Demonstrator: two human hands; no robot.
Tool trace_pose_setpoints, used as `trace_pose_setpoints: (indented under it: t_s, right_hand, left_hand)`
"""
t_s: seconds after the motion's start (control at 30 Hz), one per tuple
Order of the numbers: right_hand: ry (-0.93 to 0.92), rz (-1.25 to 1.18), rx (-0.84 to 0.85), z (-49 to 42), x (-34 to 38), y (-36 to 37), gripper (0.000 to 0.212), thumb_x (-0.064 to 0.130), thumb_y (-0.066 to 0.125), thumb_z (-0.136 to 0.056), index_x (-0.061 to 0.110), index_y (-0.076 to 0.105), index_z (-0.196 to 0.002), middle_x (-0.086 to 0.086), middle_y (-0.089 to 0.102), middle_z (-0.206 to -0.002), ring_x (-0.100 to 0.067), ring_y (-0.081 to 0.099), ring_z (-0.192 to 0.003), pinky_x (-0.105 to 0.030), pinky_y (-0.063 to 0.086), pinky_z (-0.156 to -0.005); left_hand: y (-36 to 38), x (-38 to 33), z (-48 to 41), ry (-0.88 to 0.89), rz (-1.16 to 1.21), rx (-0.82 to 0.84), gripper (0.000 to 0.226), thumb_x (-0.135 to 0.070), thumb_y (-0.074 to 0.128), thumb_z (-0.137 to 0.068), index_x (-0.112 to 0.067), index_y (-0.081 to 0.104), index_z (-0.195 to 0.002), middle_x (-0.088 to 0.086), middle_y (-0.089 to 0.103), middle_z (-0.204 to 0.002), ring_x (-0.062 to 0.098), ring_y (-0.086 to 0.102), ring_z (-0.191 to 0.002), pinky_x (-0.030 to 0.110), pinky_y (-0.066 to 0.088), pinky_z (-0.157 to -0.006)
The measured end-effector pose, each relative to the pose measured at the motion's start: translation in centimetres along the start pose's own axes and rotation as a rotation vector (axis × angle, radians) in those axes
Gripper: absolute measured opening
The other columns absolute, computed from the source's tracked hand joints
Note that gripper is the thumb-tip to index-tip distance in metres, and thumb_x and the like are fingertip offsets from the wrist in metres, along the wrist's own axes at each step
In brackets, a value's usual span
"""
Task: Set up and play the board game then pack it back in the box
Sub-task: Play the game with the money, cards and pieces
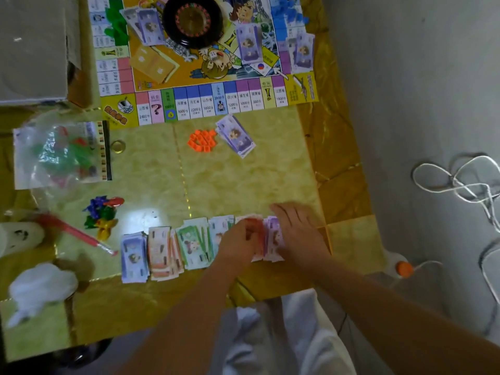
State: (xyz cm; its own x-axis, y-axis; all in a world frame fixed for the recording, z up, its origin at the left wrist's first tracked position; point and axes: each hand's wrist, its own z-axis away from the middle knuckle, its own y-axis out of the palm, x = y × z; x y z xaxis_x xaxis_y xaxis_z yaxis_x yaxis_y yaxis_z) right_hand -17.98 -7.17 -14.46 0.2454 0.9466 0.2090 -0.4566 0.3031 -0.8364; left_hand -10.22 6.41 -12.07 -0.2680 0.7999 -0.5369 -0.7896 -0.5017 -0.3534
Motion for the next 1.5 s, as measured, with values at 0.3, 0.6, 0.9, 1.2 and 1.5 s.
trace_pose_setpoints:
  t_s: [0.3, 0.6, 0.9, 1.2, 1.5]
  right_hand:
    - [0.103, 0.155, 0.037, -0.8, 1.2, -1.1, 0.053, 0.022, 0.067, -0.081, 0.01, 0.042, -0.126, -0.012, 0.043, -0.126, -0.029, 0.04, -0.119, -0.035, 0.034, -0.097]
    - [0.148, -0.036, -0.016, 0.1, 2.5, -0.9, 0.041, 0.001, 0.063, -0.083, 0.009, 0.048, -0.12, -0.013, 0.05, -0.117, -0.031, 0.058, -0.094, -0.035, 0.045, -0.069]
    - [0.201, -0.222, 0.074, -0.4, -0.2, -2.0, 0.045, 0.022, 0.073, -0.078, 0.012, 0.049, -0.115, -0.01, 0.054, -0.115, -0.029, 0.053, -0.107, -0.031, 0.038, -0.074]
    - [0.102, -0.7, 0.249, -2.6, -3.4, -7.7, 0.063, 0.026, 0.084, -0.056, 0.018, 0.04, -0.1, -0.008, 0.055, -0.089, -0.022, 0.052, -0.077, -0.037, 0.045, -0.06]
    - [0.318, -1.226, 0.329, -5.5, -9.5, -13.8, 0.037, 0.009, 0.069, -0.087, 0.001, 0.054, -0.12, -0.009, 0.062, -0.095, -0.014, 0.058, -0.074, -0.026, 0.051, -0.063]
  left_hand:
    - [0.3, -0.4, 0.2, -0.018, 0.023, 0.038, 0.024, -0.003, 0.038, -0.098, -0.014, 0.057, -0.108, 0.012, 0.057, -0.101, 0.021, 0.049, -0.085, 0.027, 0.037, -0.073]
    - [0.3, -0.9, 0.6, -0.013, 0.011, 0.031, 0.029, -0.003, 0.036, -0.099, -0.006, 0.059, -0.118, 0.016, 0.061, -0.118, 0.024, 0.055, -0.097, 0.029, 0.041, -0.082]
    - [0.6, -0.1, 0.3, 0.014, 0.014, 0.052, 0.029, -0.005, 0.037, -0.099, -0.006, 0.053, -0.124, 0.016, 0.059, -0.113, 0.02, 0.051, -0.082, 0.027, 0.039, -0.069]
    - [0.4, -5.1, -0.1, 0.015, 0.277, 0.05, 0.025, -0.011, 0.064, -0.09, -0.021, 0.061, -0.067, -0.011, 0.057, -0.057, 0.011, 0.052, -0.061, 0.019, 0.041, -0.058]
    - [1.6, -11.8, -2.3, -0.106, 0.748, -0.137, 0.019, -0.01, 0.065, -0.089, 0.004, 0.064, -0.102, 0.015, 0.066, -0.092, 0.025, 0.064, -0.08, 0.035, 0.057, -0.07]
